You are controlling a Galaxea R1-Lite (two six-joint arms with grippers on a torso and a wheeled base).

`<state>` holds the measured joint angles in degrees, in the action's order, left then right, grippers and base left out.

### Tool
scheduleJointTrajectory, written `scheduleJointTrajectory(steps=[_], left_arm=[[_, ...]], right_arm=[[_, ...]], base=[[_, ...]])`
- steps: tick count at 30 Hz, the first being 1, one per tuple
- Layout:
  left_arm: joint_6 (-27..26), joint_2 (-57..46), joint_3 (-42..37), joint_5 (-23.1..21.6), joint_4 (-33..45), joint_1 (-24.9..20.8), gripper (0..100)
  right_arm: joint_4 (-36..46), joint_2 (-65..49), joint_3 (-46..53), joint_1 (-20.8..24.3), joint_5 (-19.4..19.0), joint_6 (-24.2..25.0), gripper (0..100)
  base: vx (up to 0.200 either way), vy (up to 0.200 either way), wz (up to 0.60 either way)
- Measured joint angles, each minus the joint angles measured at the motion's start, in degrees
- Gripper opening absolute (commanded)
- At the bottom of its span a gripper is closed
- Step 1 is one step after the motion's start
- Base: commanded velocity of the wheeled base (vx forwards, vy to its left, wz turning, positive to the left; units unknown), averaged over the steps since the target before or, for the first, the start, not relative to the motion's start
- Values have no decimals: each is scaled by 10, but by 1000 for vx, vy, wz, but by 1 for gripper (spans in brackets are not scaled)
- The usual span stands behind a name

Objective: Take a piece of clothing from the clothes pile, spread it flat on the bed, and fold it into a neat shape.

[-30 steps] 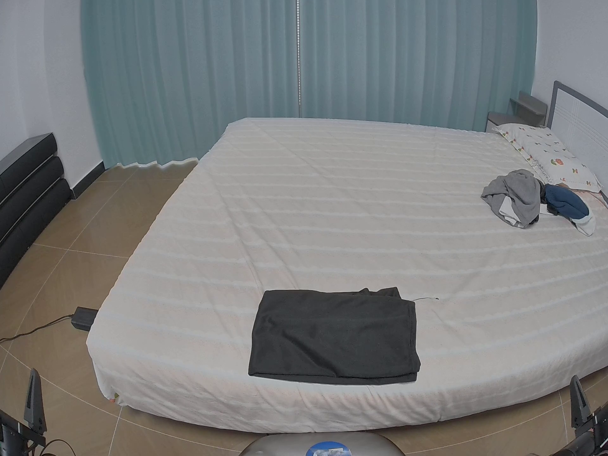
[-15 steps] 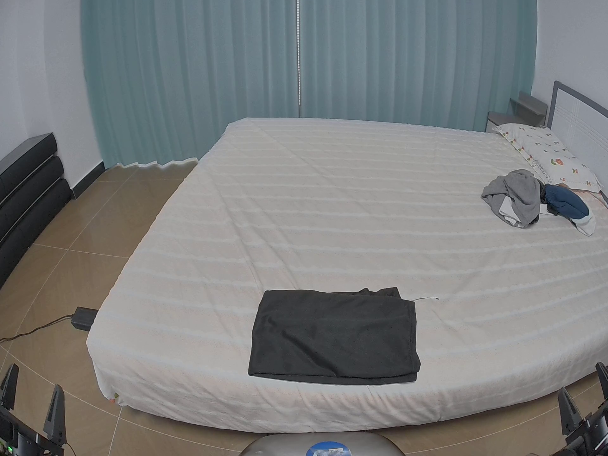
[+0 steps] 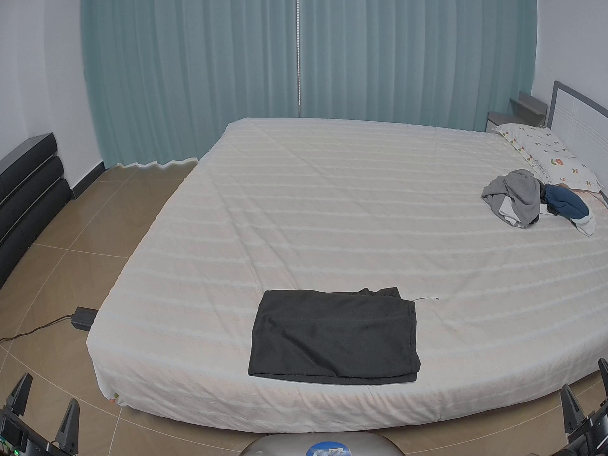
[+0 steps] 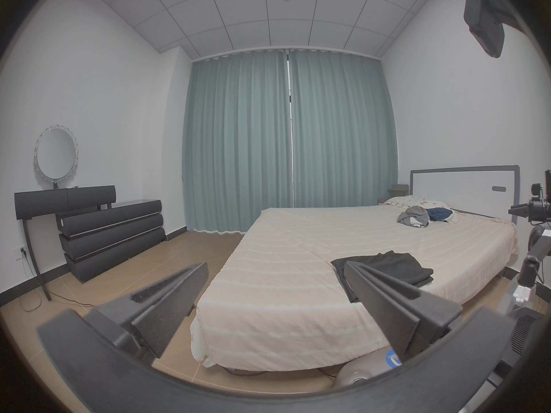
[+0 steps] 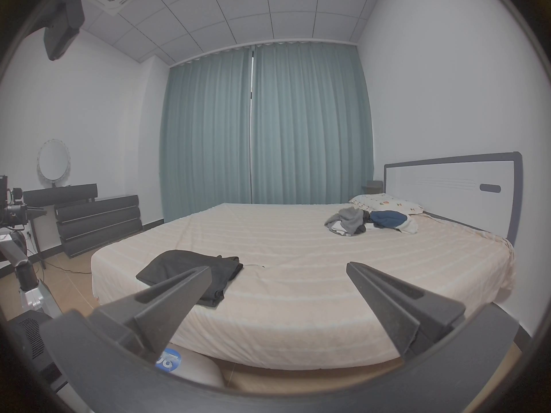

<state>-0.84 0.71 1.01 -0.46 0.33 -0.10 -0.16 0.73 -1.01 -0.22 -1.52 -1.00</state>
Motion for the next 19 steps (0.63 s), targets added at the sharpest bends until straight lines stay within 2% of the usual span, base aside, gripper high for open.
scheduleJointTrajectory(steps=[9, 15, 19], left_arm=[[2, 0, 0, 0, -1, 0, 100], [36, 1, 0, 6, -3, 0, 100], [34, 1, 0, 6, -4, 0, 100]], right_arm=[[-2, 0, 0, -1, -1, -13, 100], [-1, 0, 0, -1, -1, -8, 100], [0, 0, 0, 0, 0, -7, 100]], base=[[0, 0, 0], [0, 0, 0], [0, 0, 0]])
